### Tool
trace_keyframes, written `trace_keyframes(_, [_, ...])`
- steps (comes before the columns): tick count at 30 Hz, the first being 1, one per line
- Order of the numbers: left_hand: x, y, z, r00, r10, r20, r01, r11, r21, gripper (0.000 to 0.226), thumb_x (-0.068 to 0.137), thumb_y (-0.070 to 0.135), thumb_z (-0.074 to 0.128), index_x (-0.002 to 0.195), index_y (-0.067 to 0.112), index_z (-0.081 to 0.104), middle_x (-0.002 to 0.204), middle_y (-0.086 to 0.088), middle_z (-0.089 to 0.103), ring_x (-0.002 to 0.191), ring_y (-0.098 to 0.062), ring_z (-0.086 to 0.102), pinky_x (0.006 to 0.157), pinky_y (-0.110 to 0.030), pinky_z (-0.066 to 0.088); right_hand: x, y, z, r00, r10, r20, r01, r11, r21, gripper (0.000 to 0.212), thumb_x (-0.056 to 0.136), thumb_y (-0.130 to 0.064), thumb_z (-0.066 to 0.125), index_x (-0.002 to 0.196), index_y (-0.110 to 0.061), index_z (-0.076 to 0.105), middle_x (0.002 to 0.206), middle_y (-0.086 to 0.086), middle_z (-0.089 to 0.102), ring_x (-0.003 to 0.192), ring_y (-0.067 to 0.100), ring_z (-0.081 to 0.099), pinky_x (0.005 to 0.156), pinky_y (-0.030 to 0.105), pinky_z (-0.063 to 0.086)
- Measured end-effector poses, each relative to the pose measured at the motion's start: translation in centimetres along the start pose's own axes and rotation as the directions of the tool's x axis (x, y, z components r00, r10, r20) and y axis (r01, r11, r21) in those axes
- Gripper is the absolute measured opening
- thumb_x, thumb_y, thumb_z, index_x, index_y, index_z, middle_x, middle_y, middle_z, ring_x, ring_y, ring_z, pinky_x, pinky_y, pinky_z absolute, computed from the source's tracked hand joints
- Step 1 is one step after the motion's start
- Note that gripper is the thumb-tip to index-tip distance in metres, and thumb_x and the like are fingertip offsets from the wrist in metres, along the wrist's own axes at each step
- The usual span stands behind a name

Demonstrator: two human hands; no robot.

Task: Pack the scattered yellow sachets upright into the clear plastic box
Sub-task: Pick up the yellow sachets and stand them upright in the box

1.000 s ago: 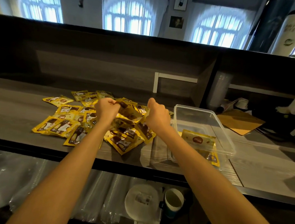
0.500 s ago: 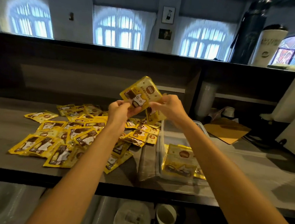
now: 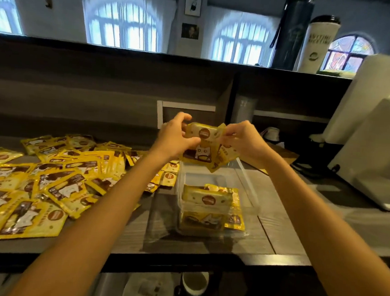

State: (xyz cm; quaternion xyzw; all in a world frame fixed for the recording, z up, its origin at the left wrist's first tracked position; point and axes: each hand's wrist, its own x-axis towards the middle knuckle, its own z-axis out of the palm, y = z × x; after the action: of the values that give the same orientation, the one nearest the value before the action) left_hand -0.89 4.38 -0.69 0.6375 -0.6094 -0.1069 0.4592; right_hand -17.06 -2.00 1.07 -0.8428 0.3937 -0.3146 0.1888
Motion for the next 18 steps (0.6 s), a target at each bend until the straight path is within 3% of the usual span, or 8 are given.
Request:
trace_keyframes(2, [0.1,0.3,1.1,0.989,0.068,-0.134,-0.053,0.992,0.115,0.045,0.084,0.026,0.064,0.122,0.013,0.043,0.115,-0.002,0.046,0.105,-0.013,0.045,0.078,-0.022,0.042,0.0,1.3,0.1,0.998,0.019,-0.058,-0.022,0.999,-0.037,0.019,0.087,-0.010,0.060,0.098,0.003,0.070,0.101,0.016,0.066,0.091,0.021,0.061,0.080,0.028,0.052])
trace_keyframes(4, [0.1,0.5,2.1,0.985,0.096,-0.142,-0.071,0.982,0.176,0.025,0.088,0.023,0.057,0.109,0.010,0.049,0.103,-0.003,0.048,0.092,-0.013,0.048,0.068,-0.022,0.042,0.1,2.7,0.5,0.993,0.051,-0.108,-0.059,0.996,-0.074,0.019,0.087,-0.010,0.060,0.097,0.002,0.071,0.101,0.016,0.067,0.087,0.018,0.059,0.075,0.025,0.050])
trace_keyframes(6, [0.6,0.6,3.1,0.995,-0.018,0.102,-0.005,0.975,0.221,0.012,0.091,0.016,0.052,0.098,0.009,0.058,0.095,-0.008,0.059,0.085,-0.018,0.056,0.067,-0.027,0.047,0.3,3.7,0.8,0.988,0.081,-0.129,-0.094,0.991,-0.096,0.020,0.088,-0.011,0.060,0.095,0.004,0.071,0.101,0.018,0.067,0.090,0.025,0.063,0.079,0.031,0.054])
trace_keyframes(8, [1.0,0.3,4.3,0.876,-0.195,0.441,0.062,0.953,0.298,0.020,0.093,0.013,0.047,0.101,0.007,0.064,0.096,-0.012,0.063,0.085,-0.020,0.059,0.071,-0.028,0.051,0.7,4.4,1.2,0.988,0.096,-0.119,-0.108,0.989,-0.098,0.021,0.087,-0.011,0.061,0.095,0.006,0.070,0.101,0.021,0.067,0.093,0.029,0.063,0.083,0.037,0.055])
trace_keyframes(10, [1.3,-0.1,5.5,0.739,-0.294,0.606,0.037,0.916,0.399,0.030,0.095,0.010,0.041,0.117,0.002,0.060,0.110,-0.014,0.060,0.096,-0.022,0.058,0.078,-0.028,0.051,1.0,4.6,1.7,0.992,0.078,-0.096,-0.089,0.989,-0.118,0.020,0.088,-0.011,0.060,0.093,0.005,0.071,0.099,0.020,0.068,0.084,0.022,0.060,0.075,0.029,0.052])
trace_keyframes(12, [1.7,-0.6,6.3,0.667,-0.355,0.655,0.008,0.883,0.470,0.038,0.093,0.005,0.039,0.130,0.004,0.050,0.129,-0.013,0.054,0.110,-0.025,0.055,0.093,-0.035,0.048,1.2,4.7,2.2,0.995,0.066,-0.074,-0.075,0.988,-0.133,0.019,0.089,-0.010,0.059,0.092,0.004,0.072,0.097,0.018,0.068,0.082,0.019,0.059,0.068,0.025,0.047])
trace_keyframes(14, [1.9,-0.8,6.7,0.621,-0.394,0.678,0.011,0.869,0.495,0.042,0.093,0.005,0.042,0.134,0.007,0.045,0.134,-0.012,0.051,0.114,-0.024,0.054,0.097,-0.036,0.047,1.4,5.1,2.5,0.995,0.076,-0.066,-0.084,0.988,-0.129,0.019,0.089,-0.010,0.059,0.092,0.003,0.072,0.097,0.018,0.068,0.083,0.020,0.061,0.068,0.023,0.046])
trace_keyframes(18, [2.0,-1.0,6.9,0.634,-0.412,0.654,0.010,0.850,0.526,0.041,0.091,0.005,0.045,0.132,0.007,0.046,0.132,-0.015,0.051,0.118,-0.028,0.053,0.095,-0.036,0.048,1.2,5.7,2.7,0.996,0.076,-0.056,-0.082,0.989,-0.126,0.018,0.088,-0.009,0.059,0.093,0.004,0.071,0.097,0.018,0.068,0.083,0.018,0.060,0.070,0.023,0.046])
